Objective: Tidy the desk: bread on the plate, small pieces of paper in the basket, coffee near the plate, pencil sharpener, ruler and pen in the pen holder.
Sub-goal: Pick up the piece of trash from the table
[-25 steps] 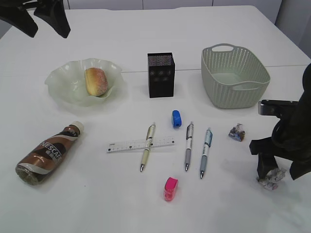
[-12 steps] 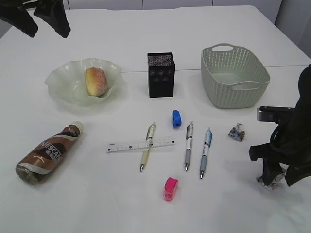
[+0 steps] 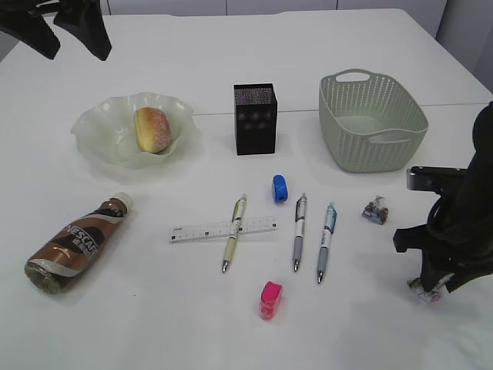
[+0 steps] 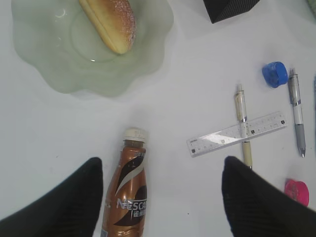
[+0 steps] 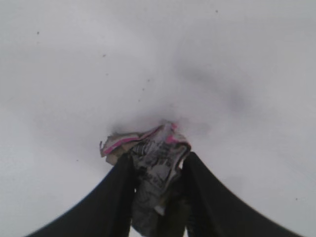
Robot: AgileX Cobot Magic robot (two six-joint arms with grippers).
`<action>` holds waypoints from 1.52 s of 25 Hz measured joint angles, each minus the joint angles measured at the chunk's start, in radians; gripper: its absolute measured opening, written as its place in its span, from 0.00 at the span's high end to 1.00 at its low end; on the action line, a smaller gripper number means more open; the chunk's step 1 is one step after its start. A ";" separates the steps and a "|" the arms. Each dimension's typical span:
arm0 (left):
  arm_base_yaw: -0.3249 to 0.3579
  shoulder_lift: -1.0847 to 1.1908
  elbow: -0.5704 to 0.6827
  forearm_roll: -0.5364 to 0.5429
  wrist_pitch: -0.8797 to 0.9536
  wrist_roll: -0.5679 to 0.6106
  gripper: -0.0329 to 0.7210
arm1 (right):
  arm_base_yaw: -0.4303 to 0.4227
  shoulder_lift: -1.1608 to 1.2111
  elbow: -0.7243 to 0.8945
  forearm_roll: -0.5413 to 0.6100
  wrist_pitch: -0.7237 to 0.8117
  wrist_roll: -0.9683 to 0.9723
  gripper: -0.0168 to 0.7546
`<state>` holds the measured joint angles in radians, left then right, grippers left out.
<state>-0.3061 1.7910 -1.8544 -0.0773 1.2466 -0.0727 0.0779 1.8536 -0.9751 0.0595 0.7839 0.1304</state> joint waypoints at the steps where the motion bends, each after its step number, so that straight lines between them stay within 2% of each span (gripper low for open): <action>1: 0.000 0.000 0.000 0.000 0.000 0.000 0.24 | 0.000 0.000 0.000 0.000 0.000 0.000 0.65; 6: 0.000 0.000 0.000 0.000 0.000 0.000 0.24 | 0.000 0.000 0.000 0.000 0.000 0.002 0.68; 18: 0.000 0.000 0.000 0.000 0.000 0.000 0.24 | 0.000 0.000 0.000 0.004 0.043 0.002 0.69; 23: 0.000 0.000 0.000 0.000 0.000 0.000 0.24 | 0.000 0.000 0.000 0.004 0.043 0.002 0.76; 27: 0.000 0.000 0.000 0.000 0.000 0.000 0.25 | 0.000 0.000 -0.002 0.006 0.057 0.002 0.77; 38: 0.000 0.000 0.000 0.000 0.000 0.000 0.25 | 0.000 0.000 -0.110 0.007 0.218 0.002 0.78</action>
<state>-0.3061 1.7910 -1.8544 -0.0773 1.2466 -0.0723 0.0779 1.8536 -1.0850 0.0662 1.0023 0.1327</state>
